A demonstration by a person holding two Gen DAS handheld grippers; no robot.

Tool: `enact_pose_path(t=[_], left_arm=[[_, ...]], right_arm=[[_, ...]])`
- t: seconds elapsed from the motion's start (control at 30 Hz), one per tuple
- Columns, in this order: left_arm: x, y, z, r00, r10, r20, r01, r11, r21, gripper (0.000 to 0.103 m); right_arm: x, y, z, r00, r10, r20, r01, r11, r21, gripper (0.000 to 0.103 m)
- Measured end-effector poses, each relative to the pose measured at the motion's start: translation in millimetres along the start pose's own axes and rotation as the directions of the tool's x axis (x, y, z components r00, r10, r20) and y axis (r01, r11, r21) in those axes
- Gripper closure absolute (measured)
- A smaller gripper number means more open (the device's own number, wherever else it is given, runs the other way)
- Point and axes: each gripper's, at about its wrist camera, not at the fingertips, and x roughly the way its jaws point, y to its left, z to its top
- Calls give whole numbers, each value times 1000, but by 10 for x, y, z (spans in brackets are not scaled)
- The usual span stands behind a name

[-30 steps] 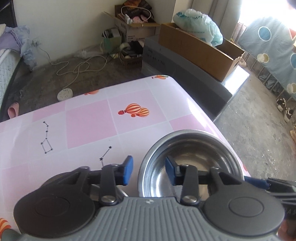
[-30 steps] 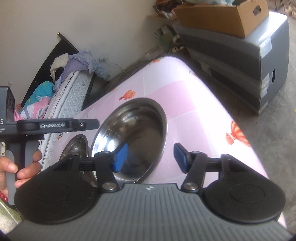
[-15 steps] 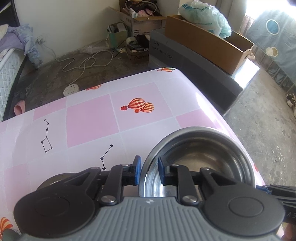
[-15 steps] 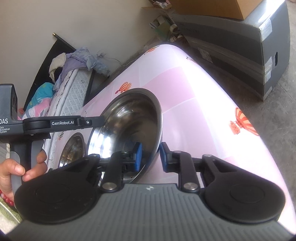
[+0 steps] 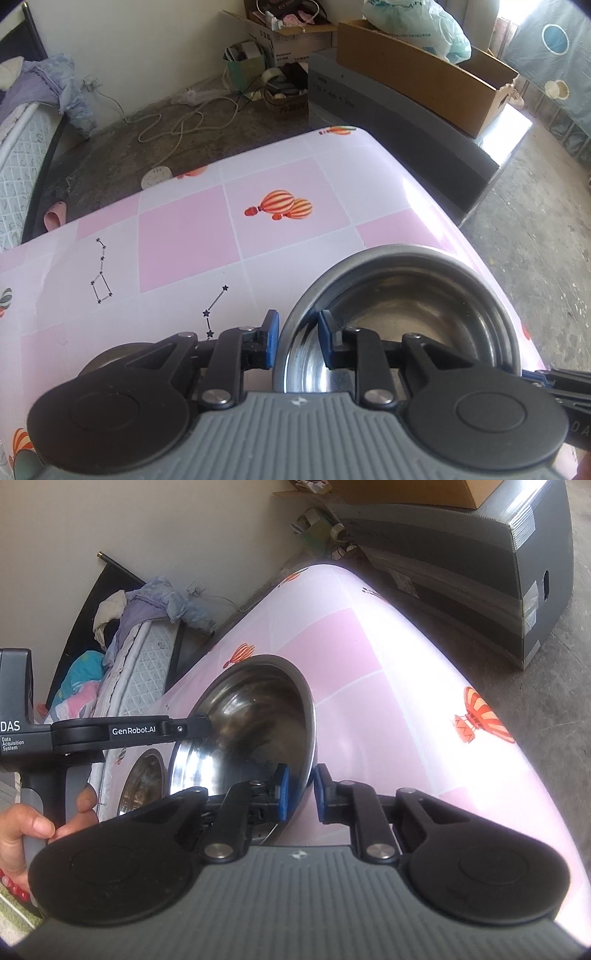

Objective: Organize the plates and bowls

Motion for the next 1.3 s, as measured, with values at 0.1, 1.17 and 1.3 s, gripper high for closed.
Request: enact_pose_path(t=[0.1, 1.17, 1.3], left_arm=[[-54, -49, -9, 1000, 18, 18, -18, 1000, 19, 79], [-878, 910, -290, 994, 36, 105, -21, 990, -140, 80], [-932, 1202, -379, 993, 64, 100, -46, 983, -178, 80]], right_arm=[[-6, -4, 14, 1000, 0, -3, 0, 1000, 4, 91], [-221, 954, 63, 999, 37, -40, -42, 989, -143, 91], [-110, 1253, 33, 996, 53, -70, -64, 982, -176, 91]])
